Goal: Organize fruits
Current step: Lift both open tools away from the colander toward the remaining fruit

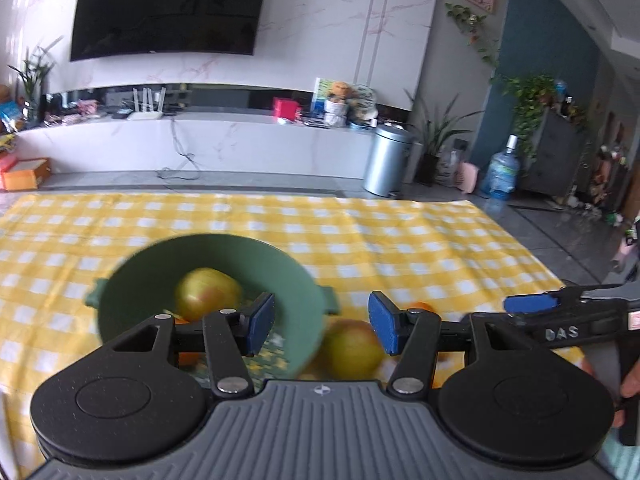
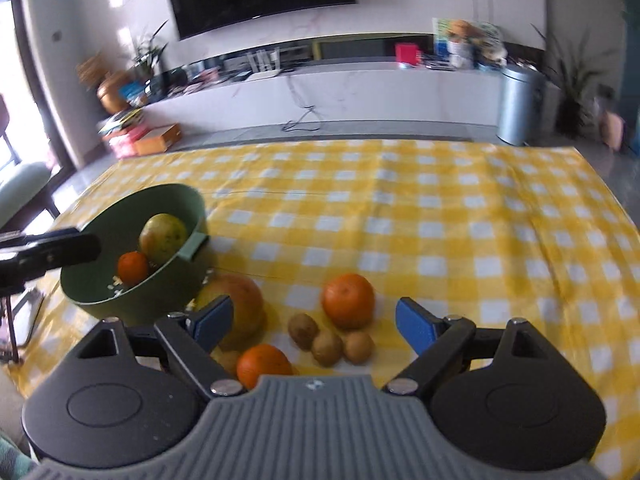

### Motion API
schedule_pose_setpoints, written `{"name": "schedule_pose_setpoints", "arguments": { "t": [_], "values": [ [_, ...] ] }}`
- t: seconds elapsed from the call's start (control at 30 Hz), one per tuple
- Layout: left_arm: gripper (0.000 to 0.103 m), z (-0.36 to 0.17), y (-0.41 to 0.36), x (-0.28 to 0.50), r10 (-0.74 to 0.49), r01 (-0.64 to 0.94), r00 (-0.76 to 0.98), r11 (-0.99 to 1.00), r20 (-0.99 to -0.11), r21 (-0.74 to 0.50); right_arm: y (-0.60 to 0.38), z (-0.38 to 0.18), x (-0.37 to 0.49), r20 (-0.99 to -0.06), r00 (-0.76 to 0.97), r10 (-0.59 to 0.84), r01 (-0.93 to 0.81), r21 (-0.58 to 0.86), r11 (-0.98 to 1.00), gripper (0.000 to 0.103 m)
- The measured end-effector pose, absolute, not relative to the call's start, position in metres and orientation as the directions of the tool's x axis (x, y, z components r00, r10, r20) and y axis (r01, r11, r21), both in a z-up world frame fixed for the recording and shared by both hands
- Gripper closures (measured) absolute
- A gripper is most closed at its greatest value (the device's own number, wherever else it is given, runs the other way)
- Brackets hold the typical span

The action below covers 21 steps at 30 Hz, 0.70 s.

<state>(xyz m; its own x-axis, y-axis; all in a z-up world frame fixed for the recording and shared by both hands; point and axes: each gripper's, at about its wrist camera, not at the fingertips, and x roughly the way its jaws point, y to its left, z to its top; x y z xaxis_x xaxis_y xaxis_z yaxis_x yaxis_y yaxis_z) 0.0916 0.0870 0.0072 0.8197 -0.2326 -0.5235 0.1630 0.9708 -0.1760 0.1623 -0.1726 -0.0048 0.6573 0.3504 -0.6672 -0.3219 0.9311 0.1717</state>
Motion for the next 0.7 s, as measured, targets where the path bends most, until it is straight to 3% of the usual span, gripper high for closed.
{"name": "schedule_pose_setpoints", "arguments": {
  "t": [0.3, 0.5, 0.7],
  "values": [
    [0.039, -0.023, 0.045, 0.098, -0.246, 0.197, 0.763, 0.969, -0.598, -0.148, -0.187, -0.024, 0.160, -0.681, 0.658, 0.321, -0.247, 0.207, 0.947, 0.022],
    [0.039, -0.039, 0.033, 0.107, -0.190, 0.091, 0.753, 0.978, -0.630, -0.186, -0.192, -0.036, 0.172, -0.707, 0.629, 0.323, -0.207, 0.247, 0.946, 0.033],
    [0.033, -0.051, 0.030, 0.119, -0.118, -0.017, 0.750, 0.980, -0.651, -0.198, -0.189, -0.038, 0.184, -0.697, 0.633, 0.337, -0.197, 0.276, 0.941, 0.033]
  ]
}}
